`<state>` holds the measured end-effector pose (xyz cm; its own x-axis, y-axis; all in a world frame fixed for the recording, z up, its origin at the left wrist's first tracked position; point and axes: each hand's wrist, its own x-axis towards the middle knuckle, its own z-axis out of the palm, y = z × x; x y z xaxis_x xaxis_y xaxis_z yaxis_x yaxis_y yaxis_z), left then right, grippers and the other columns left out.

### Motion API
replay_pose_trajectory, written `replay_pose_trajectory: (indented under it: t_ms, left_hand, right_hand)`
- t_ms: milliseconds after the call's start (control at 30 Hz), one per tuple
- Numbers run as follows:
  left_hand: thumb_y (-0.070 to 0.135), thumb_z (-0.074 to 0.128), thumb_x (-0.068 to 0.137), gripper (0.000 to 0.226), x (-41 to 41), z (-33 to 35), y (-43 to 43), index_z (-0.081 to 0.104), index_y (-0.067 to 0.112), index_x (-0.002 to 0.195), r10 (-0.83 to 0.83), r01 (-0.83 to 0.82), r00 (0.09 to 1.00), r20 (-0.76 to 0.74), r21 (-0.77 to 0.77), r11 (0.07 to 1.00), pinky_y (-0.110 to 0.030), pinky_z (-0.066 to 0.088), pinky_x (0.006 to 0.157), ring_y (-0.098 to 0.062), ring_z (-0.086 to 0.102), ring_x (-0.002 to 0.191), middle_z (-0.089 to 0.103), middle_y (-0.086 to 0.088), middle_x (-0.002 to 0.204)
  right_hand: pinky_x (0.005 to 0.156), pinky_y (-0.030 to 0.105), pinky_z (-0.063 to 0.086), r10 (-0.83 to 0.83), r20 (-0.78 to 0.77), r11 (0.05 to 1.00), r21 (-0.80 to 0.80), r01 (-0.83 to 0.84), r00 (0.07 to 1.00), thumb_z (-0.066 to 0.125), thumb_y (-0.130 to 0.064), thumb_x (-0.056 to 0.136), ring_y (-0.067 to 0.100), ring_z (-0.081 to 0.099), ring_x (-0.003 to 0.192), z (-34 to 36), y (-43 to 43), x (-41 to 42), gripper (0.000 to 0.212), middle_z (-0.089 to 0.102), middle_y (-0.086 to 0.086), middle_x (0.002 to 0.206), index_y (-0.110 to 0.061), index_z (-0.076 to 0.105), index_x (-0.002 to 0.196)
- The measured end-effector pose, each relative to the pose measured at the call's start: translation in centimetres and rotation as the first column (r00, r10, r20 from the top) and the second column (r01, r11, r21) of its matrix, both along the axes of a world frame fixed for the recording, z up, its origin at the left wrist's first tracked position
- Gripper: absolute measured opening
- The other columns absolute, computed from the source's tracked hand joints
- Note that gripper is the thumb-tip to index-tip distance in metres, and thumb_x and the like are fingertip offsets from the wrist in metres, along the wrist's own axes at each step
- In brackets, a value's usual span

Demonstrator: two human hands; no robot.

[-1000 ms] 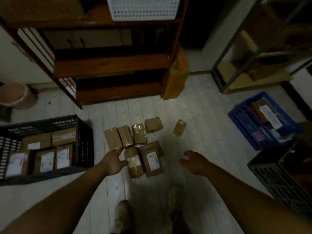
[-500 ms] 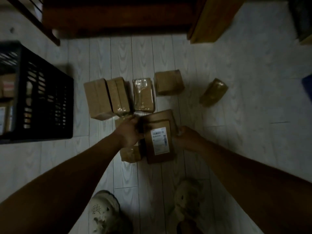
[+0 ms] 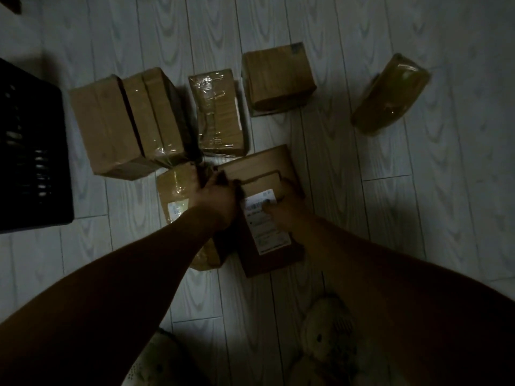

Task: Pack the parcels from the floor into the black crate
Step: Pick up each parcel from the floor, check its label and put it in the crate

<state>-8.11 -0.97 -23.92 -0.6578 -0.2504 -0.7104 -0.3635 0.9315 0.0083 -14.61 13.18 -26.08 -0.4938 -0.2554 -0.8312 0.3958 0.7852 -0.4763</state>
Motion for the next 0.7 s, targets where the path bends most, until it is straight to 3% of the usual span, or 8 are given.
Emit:
replay_pose_trajectory:
  t_ms: [67,133,233,300,400,467,533,700]
  left_hand:
    - [0.032,0.044,0.095,0.054,-0.3,0.5,0.8,0.027,0.028,0.146,0.126,-0.123,0.992,-0.023,0.110,0.986,-0.054,-0.003,0.117,-0.024,0.022,0.143,0.033,-0.008,0.151]
    - [0.020,0.051,0.093,0.060,-0.4,0.3,1.4,0.025,0.021,0.147,0.300,-0.282,0.954,-0.020,0.286,0.916,-0.048,0.019,0.116,-0.027,0.035,0.136,0.037,-0.010,0.148]
    - [0.008,0.055,0.090,0.061,0.0,-0.4,1.6,0.031,0.020,0.145,0.617,-0.524,0.787,0.002,0.529,0.667,-0.039,0.044,0.102,-0.027,0.045,0.128,0.041,-0.009,0.143]
    - [0.006,0.053,0.092,0.055,0.4,-0.1,1.1,0.037,0.018,0.143,0.748,-0.595,0.663,0.027,0.626,0.505,-0.026,0.048,0.089,-0.022,0.050,0.124,0.047,-0.003,0.138]
    - [-0.002,0.058,0.087,0.053,1.4,1.5,0.2,0.043,0.010,0.137,0.834,-0.607,0.547,0.078,0.723,0.330,-0.019,0.051,0.079,-0.021,0.056,0.116,0.054,-0.005,0.131]
    - [0.000,0.063,0.083,0.052,2.1,4.3,-0.3,0.047,0.011,0.131,0.855,-0.611,0.502,0.134,0.755,0.240,-0.029,0.055,0.084,-0.022,0.059,0.110,0.059,-0.006,0.124]
    - [0.004,0.064,0.083,0.048,2.7,8.0,-0.5,0.050,0.017,0.127,0.849,-0.626,0.485,0.207,0.761,0.172,-0.039,0.053,0.088,-0.022,0.059,0.110,0.061,-0.002,0.117]
    - [0.000,0.056,0.088,0.055,4.7,20.9,-1.8,0.047,0.035,0.129,0.907,-0.649,0.358,0.224,0.758,0.069,-0.036,0.053,0.076,-0.022,0.059,0.100,0.060,0.002,0.108]
  right_hand:
    - [0.103,0.047,0.043,-0.009,-0.032,1.000,0.001,0.009,0.999,0.060,-0.024,0.090,0.035,0.037,0.134,0.5,0.1,0.0,0.074,0.027,0.010,0.154,-0.025,0.018,0.151]
    - [0.101,0.050,0.044,0.016,-0.004,1.000,0.018,-0.015,1.000,0.059,-0.030,0.090,0.035,0.041,0.131,1.3,0.5,0.3,0.068,0.031,0.012,0.152,-0.025,0.026,0.149]
    - [0.094,0.045,0.050,-0.034,0.109,0.999,0.027,0.031,0.993,0.058,-0.023,0.092,0.034,0.058,0.112,1.9,1.4,0.7,0.042,0.056,0.016,0.130,-0.014,0.052,0.133]
    - [0.090,0.040,0.050,-0.033,0.126,0.999,0.028,0.029,0.991,0.059,-0.018,0.092,0.032,0.059,0.110,2.3,1.8,0.8,0.037,0.060,0.014,0.126,-0.014,0.056,0.128]
    - [0.088,0.039,0.050,-0.013,0.096,1.000,-0.001,0.013,0.995,0.057,-0.023,0.093,0.030,0.059,0.110,4.4,1.8,0.4,0.034,0.060,0.010,0.126,-0.018,0.057,0.127]
    - [0.081,0.034,0.051,-0.061,0.095,0.998,-0.027,0.064,0.994,0.056,-0.023,0.094,0.028,0.060,0.110,7.0,1.7,-0.3,0.034,0.061,0.009,0.125,-0.017,0.056,0.127]
    - [0.071,0.027,0.050,-0.142,0.115,0.986,-0.072,0.151,0.983,0.054,-0.019,0.095,0.025,0.062,0.106,10.7,1.5,-1.3,0.034,0.062,0.010,0.124,-0.015,0.055,0.129]
    - [0.073,0.027,0.051,-0.154,0.035,0.976,-0.150,0.158,0.987,0.053,-0.022,0.095,0.019,0.062,0.099,23.5,-0.2,-1.9,0.033,0.063,0.005,0.121,-0.018,0.054,0.129]
